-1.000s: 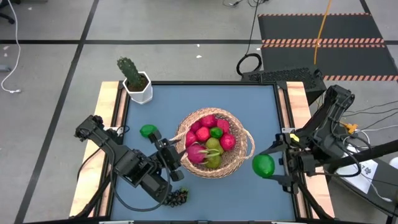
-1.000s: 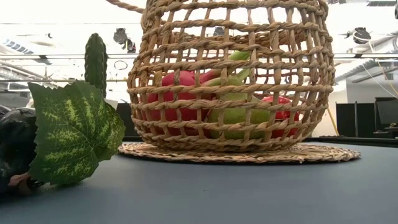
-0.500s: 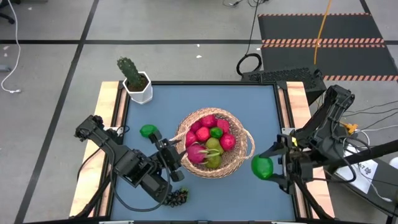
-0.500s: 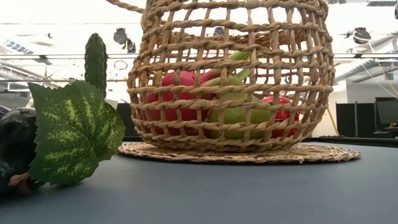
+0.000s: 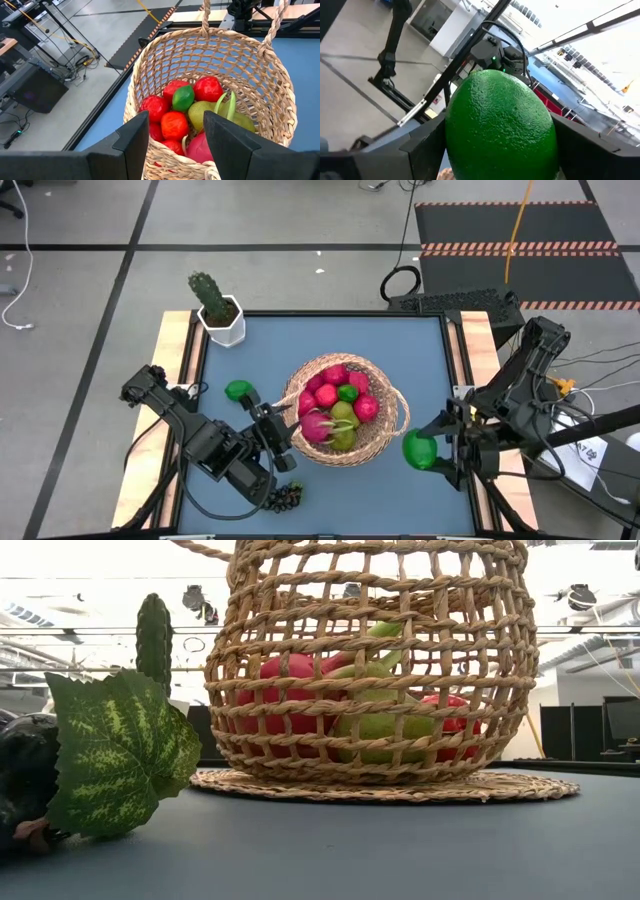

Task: Build produce basket
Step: Put the bottom dark green lime into the brown basket

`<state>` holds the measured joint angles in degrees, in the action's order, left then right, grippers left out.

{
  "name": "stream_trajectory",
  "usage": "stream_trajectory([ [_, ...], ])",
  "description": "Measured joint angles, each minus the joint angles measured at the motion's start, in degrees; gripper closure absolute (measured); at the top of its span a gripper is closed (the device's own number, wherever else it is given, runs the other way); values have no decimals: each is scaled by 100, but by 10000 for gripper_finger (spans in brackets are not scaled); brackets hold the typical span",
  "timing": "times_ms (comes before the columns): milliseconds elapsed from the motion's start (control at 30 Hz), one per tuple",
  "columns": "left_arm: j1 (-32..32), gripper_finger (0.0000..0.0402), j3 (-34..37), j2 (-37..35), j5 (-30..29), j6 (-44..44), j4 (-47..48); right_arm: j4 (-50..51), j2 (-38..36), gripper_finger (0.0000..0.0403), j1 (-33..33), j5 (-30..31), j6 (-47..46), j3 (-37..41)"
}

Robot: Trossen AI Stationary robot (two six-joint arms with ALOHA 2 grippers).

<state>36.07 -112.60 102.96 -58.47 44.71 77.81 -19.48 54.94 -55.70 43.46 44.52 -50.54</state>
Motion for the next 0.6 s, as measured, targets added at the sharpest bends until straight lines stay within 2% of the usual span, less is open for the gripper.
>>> stream_trajectory([
  [600, 0, 213, -2, 0, 1, 0, 1, 216, 417, 94, -2, -20, 1802, 0],
])
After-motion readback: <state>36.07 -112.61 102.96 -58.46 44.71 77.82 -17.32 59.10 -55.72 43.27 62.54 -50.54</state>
